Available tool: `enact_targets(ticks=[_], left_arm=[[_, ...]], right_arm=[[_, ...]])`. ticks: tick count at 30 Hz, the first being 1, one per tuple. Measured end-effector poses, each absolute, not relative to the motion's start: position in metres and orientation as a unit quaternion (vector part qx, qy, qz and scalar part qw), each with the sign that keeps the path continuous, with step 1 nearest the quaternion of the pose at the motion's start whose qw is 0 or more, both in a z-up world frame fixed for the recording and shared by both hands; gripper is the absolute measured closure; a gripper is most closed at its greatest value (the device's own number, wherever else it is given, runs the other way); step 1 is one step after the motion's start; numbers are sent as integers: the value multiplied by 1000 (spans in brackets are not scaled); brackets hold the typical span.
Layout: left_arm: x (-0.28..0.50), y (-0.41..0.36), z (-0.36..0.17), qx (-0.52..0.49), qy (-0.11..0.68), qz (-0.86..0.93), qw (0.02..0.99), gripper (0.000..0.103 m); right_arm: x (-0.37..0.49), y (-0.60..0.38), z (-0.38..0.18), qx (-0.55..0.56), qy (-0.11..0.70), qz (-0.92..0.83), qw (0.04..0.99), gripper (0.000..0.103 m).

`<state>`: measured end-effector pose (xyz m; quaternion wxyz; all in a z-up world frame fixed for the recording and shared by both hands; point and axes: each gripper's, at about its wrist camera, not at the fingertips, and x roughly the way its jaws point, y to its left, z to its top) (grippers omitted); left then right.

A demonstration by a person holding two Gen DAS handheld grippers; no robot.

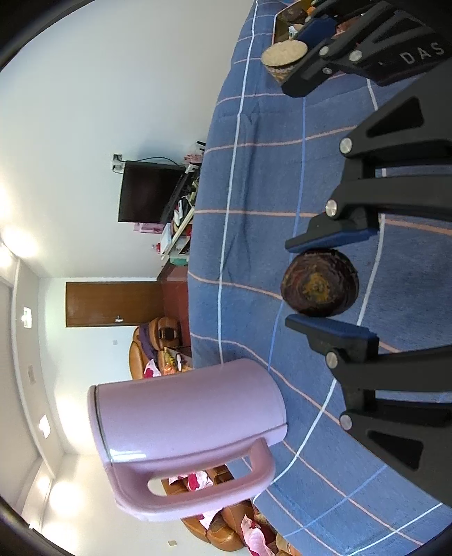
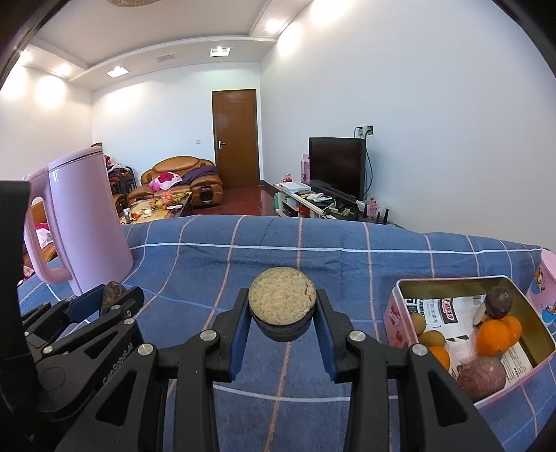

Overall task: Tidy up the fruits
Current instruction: 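Carry the cylinder and small dark brown fruit toward the pink tin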

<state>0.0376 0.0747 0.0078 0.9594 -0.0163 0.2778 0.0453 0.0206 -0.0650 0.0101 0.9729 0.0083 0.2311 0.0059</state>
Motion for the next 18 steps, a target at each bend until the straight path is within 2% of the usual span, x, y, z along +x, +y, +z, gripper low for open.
enact_targets(ticks=[18], left_arm=[[6,62,10,-18,262,54,963,65]], right_arm=[[-9,-82,11,13,229,-2,973,65]])
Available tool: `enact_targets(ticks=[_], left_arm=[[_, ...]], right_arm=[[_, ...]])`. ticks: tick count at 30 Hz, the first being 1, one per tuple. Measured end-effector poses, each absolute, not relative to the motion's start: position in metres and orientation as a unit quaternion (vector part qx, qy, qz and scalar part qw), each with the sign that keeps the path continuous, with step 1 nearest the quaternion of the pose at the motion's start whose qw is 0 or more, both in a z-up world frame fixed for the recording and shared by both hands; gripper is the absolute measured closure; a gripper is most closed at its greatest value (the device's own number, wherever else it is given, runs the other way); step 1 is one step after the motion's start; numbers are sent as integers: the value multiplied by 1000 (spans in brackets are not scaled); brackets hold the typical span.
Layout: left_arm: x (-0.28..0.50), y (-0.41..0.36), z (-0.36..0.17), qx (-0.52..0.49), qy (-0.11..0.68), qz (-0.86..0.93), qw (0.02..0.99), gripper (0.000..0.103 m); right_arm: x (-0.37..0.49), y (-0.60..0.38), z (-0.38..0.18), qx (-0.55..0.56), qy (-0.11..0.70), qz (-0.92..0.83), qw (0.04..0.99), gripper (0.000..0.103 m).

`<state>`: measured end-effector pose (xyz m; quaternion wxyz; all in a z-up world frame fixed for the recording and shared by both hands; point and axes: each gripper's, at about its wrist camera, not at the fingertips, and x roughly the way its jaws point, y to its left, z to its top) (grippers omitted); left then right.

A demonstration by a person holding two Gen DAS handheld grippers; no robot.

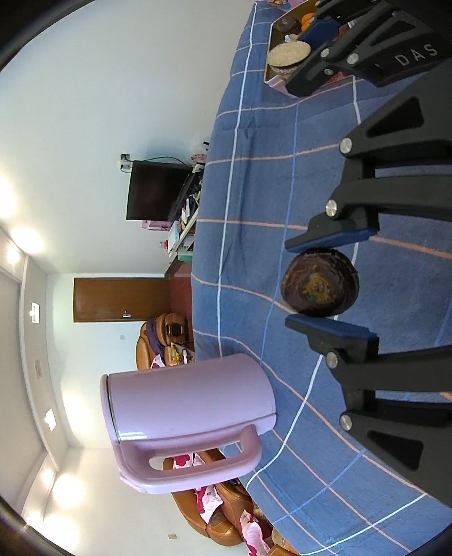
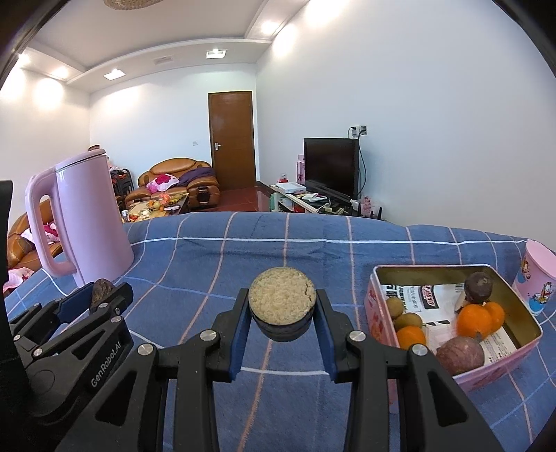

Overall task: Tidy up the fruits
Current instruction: 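Carry the cylinder and small dark brown fruit toward the pink tin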

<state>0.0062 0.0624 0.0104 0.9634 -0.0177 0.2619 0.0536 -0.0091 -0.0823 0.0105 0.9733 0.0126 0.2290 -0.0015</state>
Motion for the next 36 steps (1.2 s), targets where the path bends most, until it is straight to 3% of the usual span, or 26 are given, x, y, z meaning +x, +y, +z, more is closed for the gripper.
enact_targets(ticks=[36], left_arm=[[-15,-16,10,-6,269,0,963,65]], right_arm=[[-49,-155,16,-8,219,-43,975,65]])
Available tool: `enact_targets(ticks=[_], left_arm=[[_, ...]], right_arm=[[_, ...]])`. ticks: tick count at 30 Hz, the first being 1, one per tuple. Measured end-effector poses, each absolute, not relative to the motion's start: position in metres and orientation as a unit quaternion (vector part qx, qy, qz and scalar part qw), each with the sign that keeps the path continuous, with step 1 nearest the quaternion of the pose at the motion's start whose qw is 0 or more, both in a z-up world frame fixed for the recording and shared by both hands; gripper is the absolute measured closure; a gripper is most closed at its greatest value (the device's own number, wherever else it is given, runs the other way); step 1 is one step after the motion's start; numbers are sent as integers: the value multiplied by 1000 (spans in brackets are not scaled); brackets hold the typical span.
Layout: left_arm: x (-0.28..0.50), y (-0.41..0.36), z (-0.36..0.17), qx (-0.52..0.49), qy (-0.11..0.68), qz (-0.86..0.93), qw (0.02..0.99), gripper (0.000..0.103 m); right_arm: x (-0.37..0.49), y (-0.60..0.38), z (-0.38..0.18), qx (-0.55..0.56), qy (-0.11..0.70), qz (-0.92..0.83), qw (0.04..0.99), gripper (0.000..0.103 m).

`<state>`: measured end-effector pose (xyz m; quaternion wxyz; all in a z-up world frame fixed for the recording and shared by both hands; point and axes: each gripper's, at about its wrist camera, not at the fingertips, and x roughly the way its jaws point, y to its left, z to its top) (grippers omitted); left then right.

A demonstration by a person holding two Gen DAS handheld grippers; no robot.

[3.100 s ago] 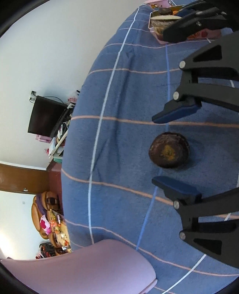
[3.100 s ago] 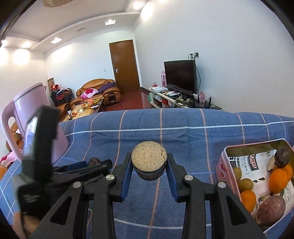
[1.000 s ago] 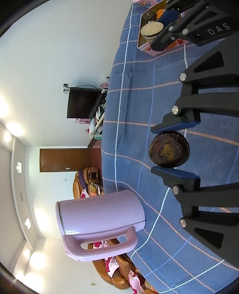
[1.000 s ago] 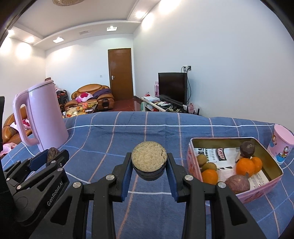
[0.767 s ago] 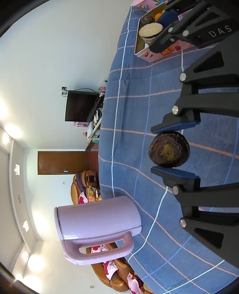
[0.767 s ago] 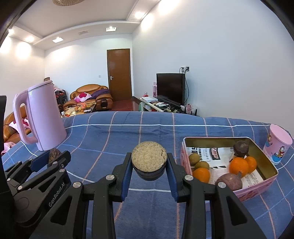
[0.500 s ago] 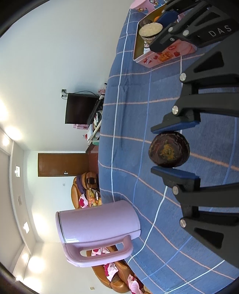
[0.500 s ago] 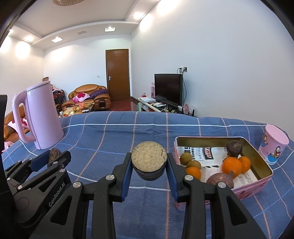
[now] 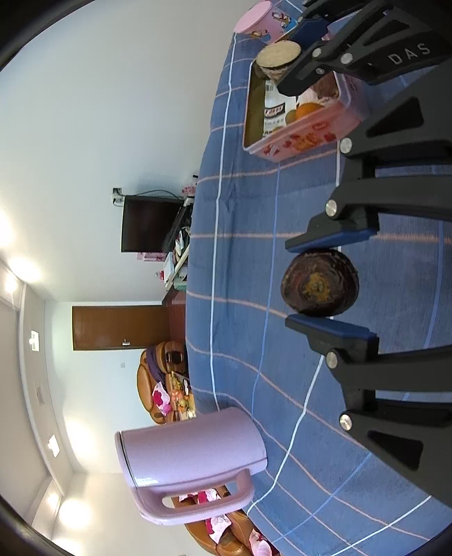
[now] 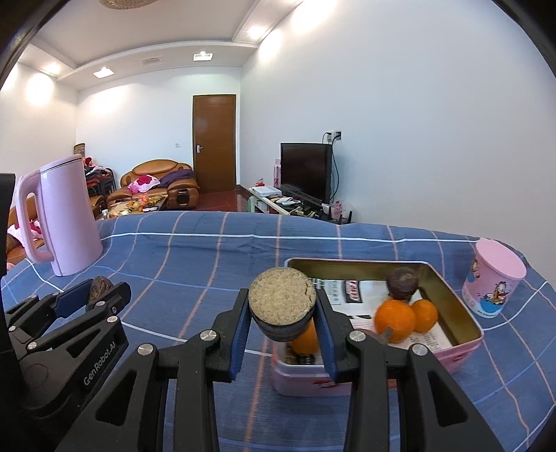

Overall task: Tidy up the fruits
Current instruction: 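Carry the cylinder and small dark brown fruit toward the pink tin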

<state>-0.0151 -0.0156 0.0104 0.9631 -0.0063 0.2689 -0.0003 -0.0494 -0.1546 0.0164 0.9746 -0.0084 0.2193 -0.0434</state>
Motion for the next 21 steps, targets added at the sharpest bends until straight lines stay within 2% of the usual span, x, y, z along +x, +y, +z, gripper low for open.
enact_targets(ticks=[21], left_arm=[[-25,-79,12,15,261,-45,964,65]], right_arm=[[-62,-220,19,-17,213,-87,973,65]])
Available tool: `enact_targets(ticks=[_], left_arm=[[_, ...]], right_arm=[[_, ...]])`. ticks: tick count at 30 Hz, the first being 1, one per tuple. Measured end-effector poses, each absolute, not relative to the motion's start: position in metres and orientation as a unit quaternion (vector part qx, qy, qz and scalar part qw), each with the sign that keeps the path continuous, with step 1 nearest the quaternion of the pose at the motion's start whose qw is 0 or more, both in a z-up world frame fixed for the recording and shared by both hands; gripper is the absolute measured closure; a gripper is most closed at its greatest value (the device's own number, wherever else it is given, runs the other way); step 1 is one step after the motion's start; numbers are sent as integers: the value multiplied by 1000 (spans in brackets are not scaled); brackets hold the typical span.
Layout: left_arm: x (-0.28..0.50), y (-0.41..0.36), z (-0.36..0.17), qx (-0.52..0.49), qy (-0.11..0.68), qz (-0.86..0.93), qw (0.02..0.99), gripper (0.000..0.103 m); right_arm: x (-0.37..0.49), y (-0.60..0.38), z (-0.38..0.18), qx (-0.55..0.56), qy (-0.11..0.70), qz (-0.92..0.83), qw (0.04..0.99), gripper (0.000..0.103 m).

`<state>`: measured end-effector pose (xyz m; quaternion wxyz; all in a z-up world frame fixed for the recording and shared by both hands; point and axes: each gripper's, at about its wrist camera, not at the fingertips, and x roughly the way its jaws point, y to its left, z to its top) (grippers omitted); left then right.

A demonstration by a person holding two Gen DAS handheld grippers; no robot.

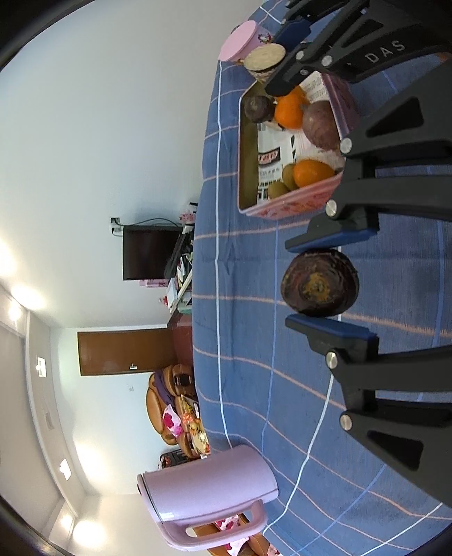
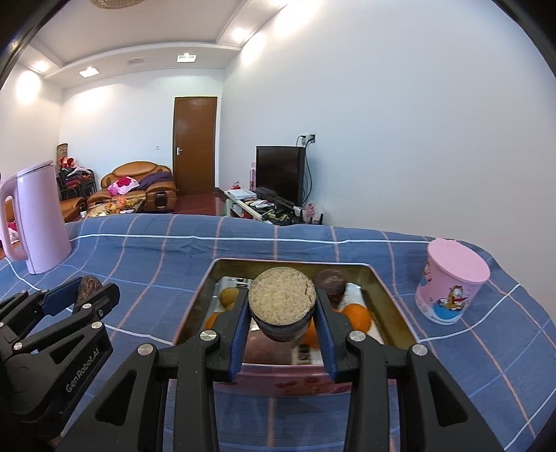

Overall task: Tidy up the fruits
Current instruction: 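Carry the cylinder and small dark brown fruit toward the pink tin, then lower both items into the pink tin and open both tools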

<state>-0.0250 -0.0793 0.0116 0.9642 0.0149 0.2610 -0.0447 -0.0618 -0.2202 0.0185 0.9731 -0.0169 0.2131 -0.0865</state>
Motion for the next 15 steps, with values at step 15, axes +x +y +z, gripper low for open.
enact_targets(ticks=[15], left_arm=[[-28,-122,14,23,258,-83,962,65]], right_arm=[[-63,-257,20,-12,212,-119,970,65]])
